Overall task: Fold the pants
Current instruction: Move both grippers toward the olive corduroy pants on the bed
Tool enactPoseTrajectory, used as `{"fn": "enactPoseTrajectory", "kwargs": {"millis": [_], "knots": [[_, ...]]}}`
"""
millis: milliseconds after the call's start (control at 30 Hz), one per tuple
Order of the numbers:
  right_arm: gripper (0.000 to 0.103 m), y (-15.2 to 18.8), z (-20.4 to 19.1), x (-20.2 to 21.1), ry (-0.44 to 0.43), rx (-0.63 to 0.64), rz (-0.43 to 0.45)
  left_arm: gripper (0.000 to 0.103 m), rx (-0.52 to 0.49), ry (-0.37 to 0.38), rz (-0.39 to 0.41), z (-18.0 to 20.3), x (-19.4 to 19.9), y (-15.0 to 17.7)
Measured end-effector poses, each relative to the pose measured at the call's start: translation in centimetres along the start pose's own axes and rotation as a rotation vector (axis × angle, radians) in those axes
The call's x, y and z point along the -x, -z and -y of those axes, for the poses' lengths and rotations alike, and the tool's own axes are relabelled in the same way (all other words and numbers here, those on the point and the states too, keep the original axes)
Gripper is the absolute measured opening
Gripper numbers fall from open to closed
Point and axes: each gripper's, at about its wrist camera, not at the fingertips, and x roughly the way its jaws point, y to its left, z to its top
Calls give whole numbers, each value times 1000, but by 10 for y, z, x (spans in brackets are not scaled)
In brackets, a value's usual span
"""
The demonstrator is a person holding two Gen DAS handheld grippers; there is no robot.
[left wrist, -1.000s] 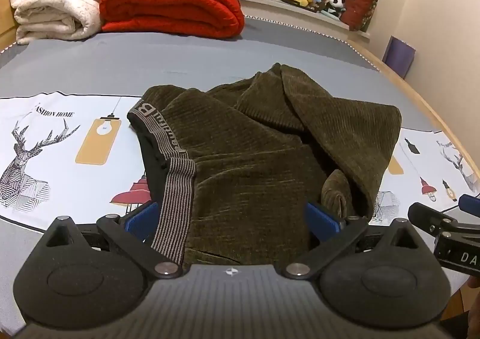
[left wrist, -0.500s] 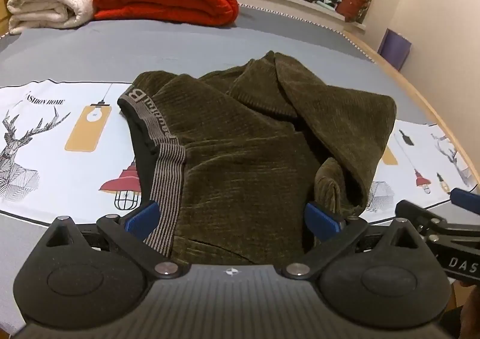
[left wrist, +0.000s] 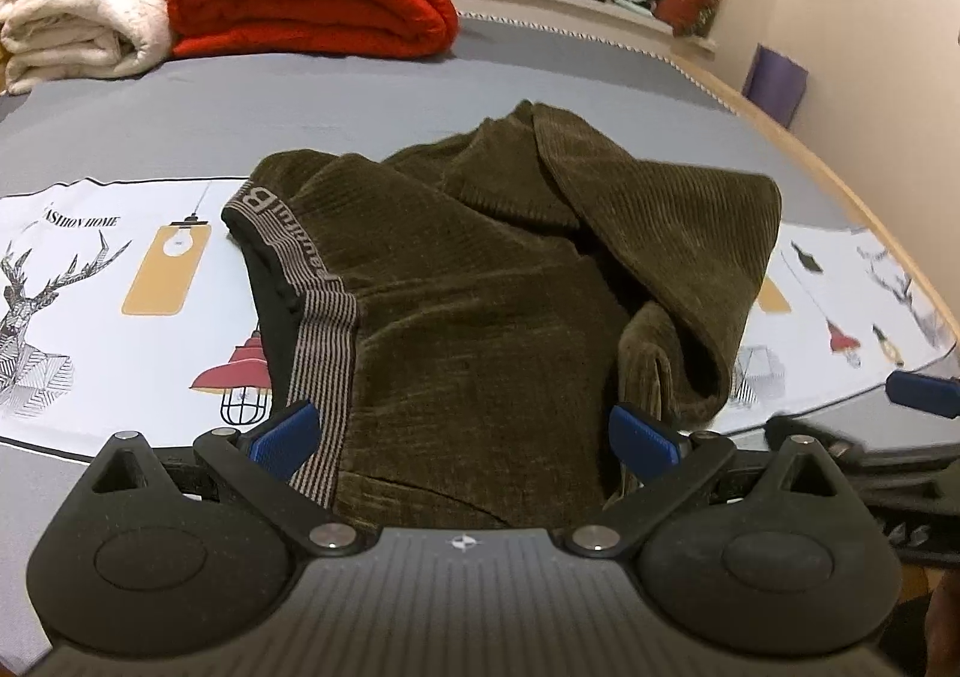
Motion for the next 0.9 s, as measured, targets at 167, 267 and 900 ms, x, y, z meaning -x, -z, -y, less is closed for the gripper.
{"fn": "enactPoseTrajectory", "kwargs": {"millis": [167,267,900], "knots": [[99,13,-3,-22,1,27,-168,103,-36,19,-43,7,-5,5],[99,17,-6,-23,-13,36,-186,103,-55,18,-57,10,-7,7],[99,17,-18,-24,-19,94,-187,103,-77,25,-80,15,-10,7]]}}
